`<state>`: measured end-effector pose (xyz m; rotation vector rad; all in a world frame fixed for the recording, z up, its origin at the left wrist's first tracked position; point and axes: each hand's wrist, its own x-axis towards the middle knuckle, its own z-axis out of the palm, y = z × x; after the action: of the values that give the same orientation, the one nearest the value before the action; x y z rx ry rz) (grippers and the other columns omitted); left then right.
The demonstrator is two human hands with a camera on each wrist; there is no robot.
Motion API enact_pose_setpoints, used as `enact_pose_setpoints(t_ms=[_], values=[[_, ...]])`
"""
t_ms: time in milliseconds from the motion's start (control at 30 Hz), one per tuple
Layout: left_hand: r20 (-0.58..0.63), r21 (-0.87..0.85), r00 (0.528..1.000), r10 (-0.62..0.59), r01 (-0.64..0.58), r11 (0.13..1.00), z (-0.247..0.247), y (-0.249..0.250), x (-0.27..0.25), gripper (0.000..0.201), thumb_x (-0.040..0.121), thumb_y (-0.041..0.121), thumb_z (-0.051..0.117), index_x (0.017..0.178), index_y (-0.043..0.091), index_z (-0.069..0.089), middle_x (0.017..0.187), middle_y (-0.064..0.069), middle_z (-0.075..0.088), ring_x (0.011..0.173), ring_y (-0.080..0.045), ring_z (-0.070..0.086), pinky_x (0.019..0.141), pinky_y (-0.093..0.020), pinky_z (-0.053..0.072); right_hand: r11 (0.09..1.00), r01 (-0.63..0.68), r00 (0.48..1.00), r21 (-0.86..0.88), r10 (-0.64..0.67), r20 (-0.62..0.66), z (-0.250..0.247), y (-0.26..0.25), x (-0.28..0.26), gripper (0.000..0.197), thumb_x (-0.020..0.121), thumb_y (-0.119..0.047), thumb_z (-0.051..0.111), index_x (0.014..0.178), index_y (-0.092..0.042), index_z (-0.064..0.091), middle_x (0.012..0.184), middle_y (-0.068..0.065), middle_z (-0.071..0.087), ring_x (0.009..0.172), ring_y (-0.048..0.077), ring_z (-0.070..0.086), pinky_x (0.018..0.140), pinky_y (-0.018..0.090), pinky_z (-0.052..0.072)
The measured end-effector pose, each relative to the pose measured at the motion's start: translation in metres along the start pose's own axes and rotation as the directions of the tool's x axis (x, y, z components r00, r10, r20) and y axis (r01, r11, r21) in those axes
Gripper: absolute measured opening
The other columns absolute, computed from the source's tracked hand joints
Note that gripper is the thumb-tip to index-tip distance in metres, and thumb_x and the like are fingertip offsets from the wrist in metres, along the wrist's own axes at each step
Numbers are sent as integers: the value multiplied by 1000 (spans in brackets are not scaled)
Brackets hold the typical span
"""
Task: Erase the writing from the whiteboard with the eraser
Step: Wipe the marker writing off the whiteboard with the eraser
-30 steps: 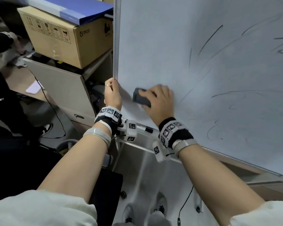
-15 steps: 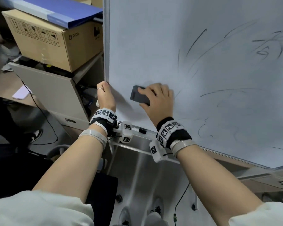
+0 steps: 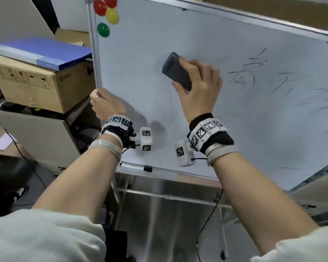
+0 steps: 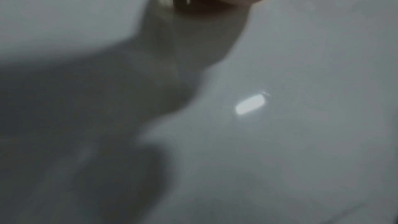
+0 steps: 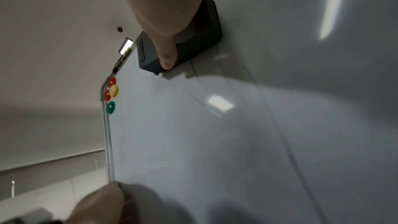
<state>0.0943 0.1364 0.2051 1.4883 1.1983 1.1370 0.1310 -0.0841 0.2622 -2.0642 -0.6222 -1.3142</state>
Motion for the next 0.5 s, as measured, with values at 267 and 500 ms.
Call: enact_pose_setpoints(t_ms=[267, 500], values=[[53, -13, 999, -7, 8, 1000, 4, -16, 5, 44, 106, 38, 22, 121, 11, 54, 119, -10, 63, 115, -32, 56, 97, -40, 42, 989, 125, 926, 77, -144, 348, 10, 17, -77, 60, 67, -31, 92, 122, -26, 70, 112, -2, 64, 104, 25, 48, 84, 40, 38], [58, 23, 998, -21, 19, 1000, 2, -13, 3, 46, 106, 40, 21, 123, 12, 53, 121, -12, 63, 116, -36, 56, 98, -45, 43, 998, -20, 999, 55, 18, 38, -7, 14, -1, 54, 72, -36, 84, 124, -26, 69, 113, 0, 65, 101, 30, 55, 84, 40, 43]])
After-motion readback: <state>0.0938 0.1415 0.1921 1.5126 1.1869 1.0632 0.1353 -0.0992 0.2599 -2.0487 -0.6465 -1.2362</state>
